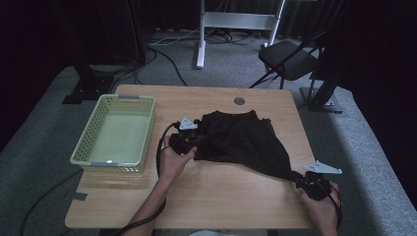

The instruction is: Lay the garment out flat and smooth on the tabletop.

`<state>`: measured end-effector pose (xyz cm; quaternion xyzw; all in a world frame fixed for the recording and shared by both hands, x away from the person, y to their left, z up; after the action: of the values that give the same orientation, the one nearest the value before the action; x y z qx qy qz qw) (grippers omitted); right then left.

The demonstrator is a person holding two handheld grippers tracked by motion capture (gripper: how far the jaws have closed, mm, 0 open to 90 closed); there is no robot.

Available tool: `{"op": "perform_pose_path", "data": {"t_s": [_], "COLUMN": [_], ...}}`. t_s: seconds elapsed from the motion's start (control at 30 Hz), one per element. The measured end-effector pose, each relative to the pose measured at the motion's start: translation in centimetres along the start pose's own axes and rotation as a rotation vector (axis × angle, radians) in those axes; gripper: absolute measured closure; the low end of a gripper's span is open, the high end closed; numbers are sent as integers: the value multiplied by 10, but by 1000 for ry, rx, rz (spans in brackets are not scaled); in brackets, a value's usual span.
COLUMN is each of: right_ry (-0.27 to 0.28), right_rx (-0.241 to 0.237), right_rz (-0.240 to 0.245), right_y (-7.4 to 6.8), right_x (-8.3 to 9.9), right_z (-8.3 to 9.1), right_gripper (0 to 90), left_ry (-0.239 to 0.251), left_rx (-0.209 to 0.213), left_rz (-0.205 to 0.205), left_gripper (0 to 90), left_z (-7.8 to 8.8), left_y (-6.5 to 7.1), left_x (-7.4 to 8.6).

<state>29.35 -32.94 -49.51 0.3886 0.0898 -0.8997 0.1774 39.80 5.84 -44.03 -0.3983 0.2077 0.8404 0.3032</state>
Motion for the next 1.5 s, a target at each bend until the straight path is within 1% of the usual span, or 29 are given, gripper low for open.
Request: {"op": "perform_pose_path", "data": {"t_s": [0.13,0.27,0.5,0.57,0.7,0.77,0.83,0.93,1.03,1.1,1.17,1.27,1.37,1.5], "right_ry": [3,4,3,8,12,10,14,22,38,51,60,55,51,47], "right_rx": [9,18,35,42,54,49,45,43,45,41,39,36,32,30], "right_rz": [-1,-1,-9,-16,-28,-33,-37,-47,-57,-69,-81,-90,-97,-104], "right_y": [2,3,5,8,11,12,12,14,16,18,19,21,21,22], "right_x": [1,4,11,13,17,19,19,17,13,12,10,10,11,11], "right_z": [8,14,26,31,38,38,37,34,31,30,28,23,18,12], "right_gripper": [825,826,828,851,854,853,844,819,787,770,757,749,742,730], "left_ry": [21,27,39,33,8,3,-1,4,11,3,-13,-50,-79,-106], "left_rx": [7,11,-1,-4,-4,0,3,10,11,0,-7,-33,-36,-34], "left_rz": [2,2,13,11,9,15,20,39,52,63,86,111,142,148], "left_gripper": [900,900,900,900,900,887,828,745,689,674,654,638,626,614], "left_z": [15,27,46,48,45,42,40,41,43,43,40,32,23,12], "left_y": [0,0,-3,-2,1,1,2,0,-2,-4,-5,-7,-9,-8], "left_x": [3,9,21,25,32,36,40,43,45,47,50,57,63,66]}}
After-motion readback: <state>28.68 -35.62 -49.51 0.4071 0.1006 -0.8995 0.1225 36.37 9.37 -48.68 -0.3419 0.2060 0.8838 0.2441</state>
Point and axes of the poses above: each handheld gripper's, and its own axes: z roughly backward along the jaws, x roughly out of its underside, y roughly to its right, the point moved 4 cm from there along -z, roughly forward along the jaws, and after that the axes turned 1 degree about -x, right-handed, at the moved point
